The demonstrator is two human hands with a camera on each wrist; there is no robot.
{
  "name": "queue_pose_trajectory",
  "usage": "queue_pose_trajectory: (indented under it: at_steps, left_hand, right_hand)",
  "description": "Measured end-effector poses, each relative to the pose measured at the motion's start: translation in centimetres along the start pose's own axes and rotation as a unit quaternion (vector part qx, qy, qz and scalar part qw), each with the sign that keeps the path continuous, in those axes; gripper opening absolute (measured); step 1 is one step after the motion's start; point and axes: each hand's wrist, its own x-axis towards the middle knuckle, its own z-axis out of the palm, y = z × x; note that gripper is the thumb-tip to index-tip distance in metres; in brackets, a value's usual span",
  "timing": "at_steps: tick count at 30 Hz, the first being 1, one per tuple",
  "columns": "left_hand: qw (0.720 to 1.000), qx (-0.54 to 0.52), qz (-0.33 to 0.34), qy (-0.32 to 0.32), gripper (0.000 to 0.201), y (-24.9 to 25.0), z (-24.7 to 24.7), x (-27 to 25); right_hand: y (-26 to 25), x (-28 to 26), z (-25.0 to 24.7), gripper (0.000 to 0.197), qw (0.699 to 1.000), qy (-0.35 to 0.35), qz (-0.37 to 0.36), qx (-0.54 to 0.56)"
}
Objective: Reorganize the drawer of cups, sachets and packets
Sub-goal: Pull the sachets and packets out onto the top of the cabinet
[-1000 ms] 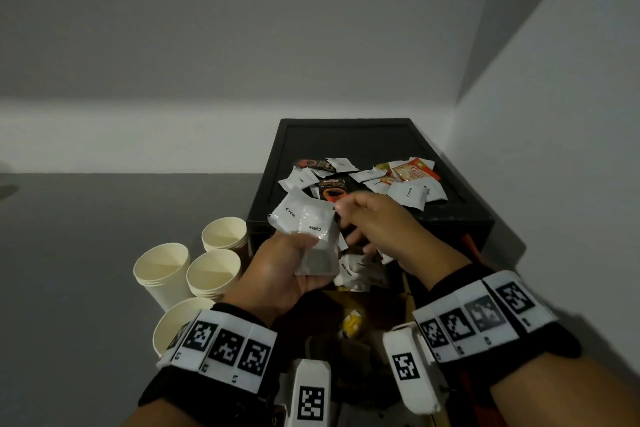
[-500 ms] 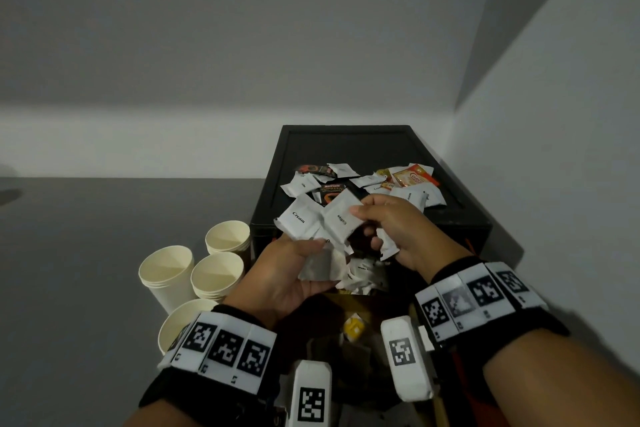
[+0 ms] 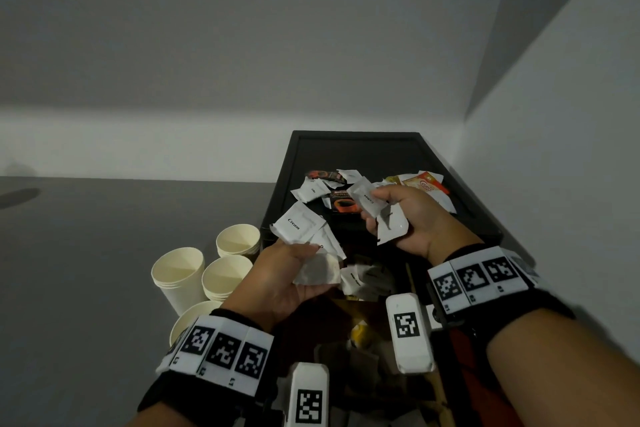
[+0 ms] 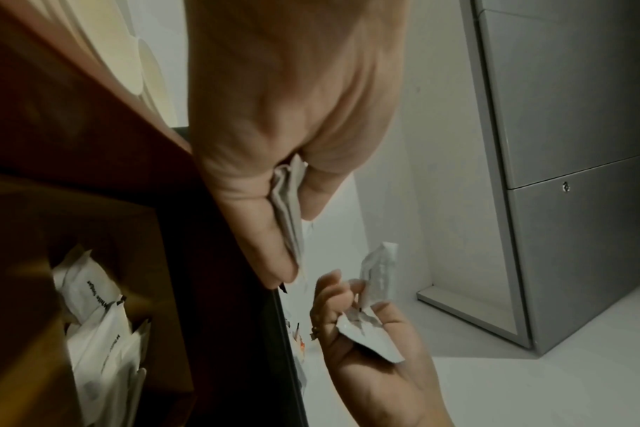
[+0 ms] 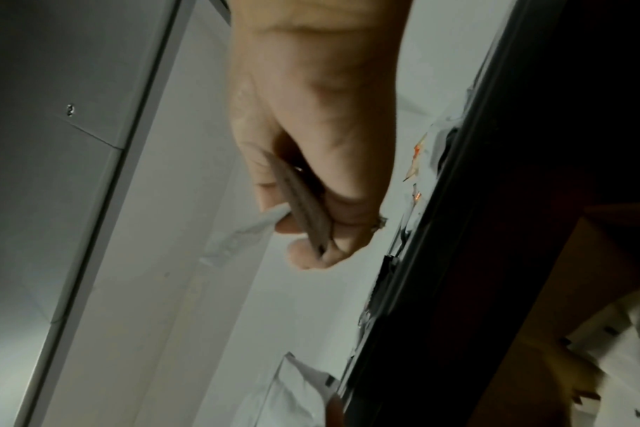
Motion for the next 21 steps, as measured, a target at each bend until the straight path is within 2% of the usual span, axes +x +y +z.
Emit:
queue_pose_trajectory:
  at_steps: [2, 3, 4, 6, 9, 11, 14, 17, 20, 21]
  left_hand:
    - [1.0, -0.001, 0.001, -0.007, 0.036, 0.0, 0.0, 0.0]
    - [1.0, -0.002, 0.001, -0.009, 0.035, 0.0, 0.1, 0.0]
    - [1.0, -0.002, 0.002, -0.01, 0.033, 0.1, 0.1, 0.0]
    - [1.0, 0.001, 0.001, -0.013, 0.031, 0.1, 0.1, 0.0]
    - [1.0, 0.01, 0.001, -0.016, 0.037, 0.2, 0.1, 0.1]
    - [1.0, 0.013, 0.004, -0.006, 0.036, 0.3, 0.2, 0.2]
    - [1.0, 0.012, 0.007, 0.0, 0.029, 0.7, 0.3, 0.1]
    - [1.0, 0.01, 0.012, 0.006, 0.028, 0.8, 0.3, 0.3]
    - [1.0, 0.013, 0.011, 0.005, 0.031, 0.7, 0.3, 0.5]
    - [1.0, 0.014, 0.01, 0.005, 0.033, 0.7, 0.3, 0.6]
  right_hand:
    - [-0.2, 0.8, 0.4, 0.024, 0.998, 0.053, -0.019, -0.035]
    - [-0.3, 1.6, 0.7, 0.028, 0.991, 0.093, -0.035, -0.088]
    - [-0.5, 2.4, 0.9, 0.031, 0.973, 0.134, -0.058, -0.181]
    - [-0.8, 4.1, 1.5, 0.028, 0.917, 0.167, -0.108, -0.345]
    - [-0.9, 6.1, 2.6, 0.017, 0.854, 0.175, -0.143, -0.469]
    - [-0.8, 7.3, 3.1, 0.022, 0.836, 0.166, -0.14, -0.505]
    - [-0.6, 8.6, 3.3, 0.018, 0.84, 0.16, -0.138, -0.5]
    - [-0.3, 9.4, 2.9, 0.028, 0.859, 0.167, -0.136, -0.465]
    - [0.0, 9.3, 2.8, 0.034, 0.89, 0.15, -0.135, -0.409]
    - [-0.1, 9.1, 2.8, 0.039, 0.891, 0.145, -0.137, -0.407]
